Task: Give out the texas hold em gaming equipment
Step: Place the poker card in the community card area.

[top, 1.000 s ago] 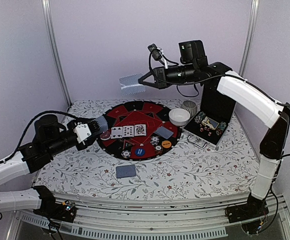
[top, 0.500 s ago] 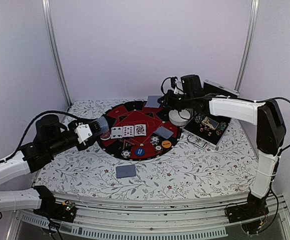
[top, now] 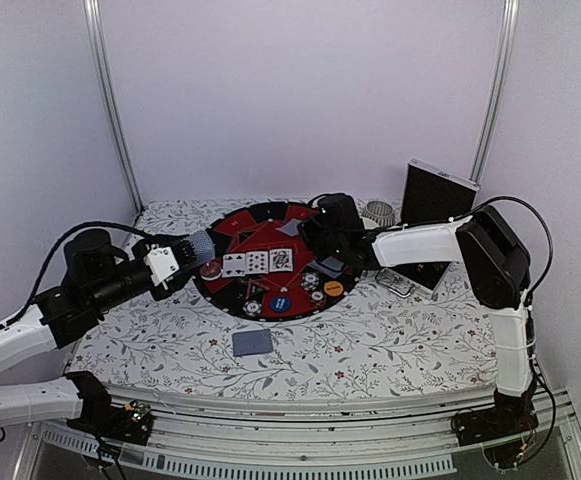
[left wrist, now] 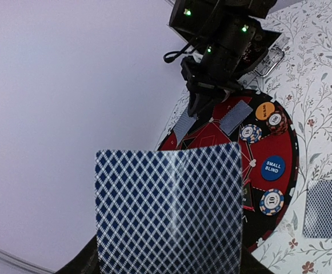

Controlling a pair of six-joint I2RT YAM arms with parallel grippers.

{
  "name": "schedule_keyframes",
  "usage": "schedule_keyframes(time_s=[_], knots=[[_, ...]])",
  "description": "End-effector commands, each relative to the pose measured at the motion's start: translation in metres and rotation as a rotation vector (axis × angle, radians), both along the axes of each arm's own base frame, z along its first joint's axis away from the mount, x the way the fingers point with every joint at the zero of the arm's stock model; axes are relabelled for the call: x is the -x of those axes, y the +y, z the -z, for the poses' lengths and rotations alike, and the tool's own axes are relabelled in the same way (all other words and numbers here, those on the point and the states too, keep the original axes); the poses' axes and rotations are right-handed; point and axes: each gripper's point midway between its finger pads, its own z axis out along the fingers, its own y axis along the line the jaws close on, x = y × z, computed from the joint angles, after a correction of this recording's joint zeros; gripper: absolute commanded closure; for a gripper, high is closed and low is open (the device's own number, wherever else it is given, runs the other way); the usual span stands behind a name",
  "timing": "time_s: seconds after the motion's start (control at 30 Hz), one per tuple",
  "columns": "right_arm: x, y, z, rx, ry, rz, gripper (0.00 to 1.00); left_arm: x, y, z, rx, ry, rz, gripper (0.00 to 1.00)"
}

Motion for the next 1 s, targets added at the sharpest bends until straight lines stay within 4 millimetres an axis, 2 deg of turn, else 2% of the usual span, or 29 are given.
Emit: schedule_keyframes(time_s=[0.0,0.2,0.47,0.57,0.6,0.8,0.87,0.97], knots=[[-0.016,-0.007,0.024,-0.075,0.101,0.167,0.99,0.003,0.002,-0.018,0.043,-0.037,0.004,0.46],[-0.022,-0.023,0.033,-0.042,0.094,0.298,0.99,0.004,0.001,-0.019,0.048,-0.039,0.011,0.46],[-0.026,-0.019,0.079,-0.048,0.191,0.341,0.99,0.004,0.003,-0.021,0.050,-0.046,0.003,0.46],[-0.027,-0.019,0.080,-0.064,0.201,0.356,0.99,0.004,0.003,-0.021,0.051,-0.048,0.002,0.46],[-0.026,-0.021,0.099,-0.033,0.220,0.361,0.99,0.005,0.003,-0.022,0.052,-0.049,0.003,0.46],[-0.023,-0.025,0.105,-0.012,0.230,0.372,0.98,0.005,0.003,-0.022,0.053,-0.051,0.006,0.46],[-0.021,-0.023,0.106,-0.008,0.234,0.360,0.95,0.005,0.003,-0.022,0.052,-0.051,0.005,0.46],[-0.017,-0.020,0.110,-0.013,0.249,0.340,0.83,0.005,0.005,-0.023,0.051,-0.056,-0.001,0.46]])
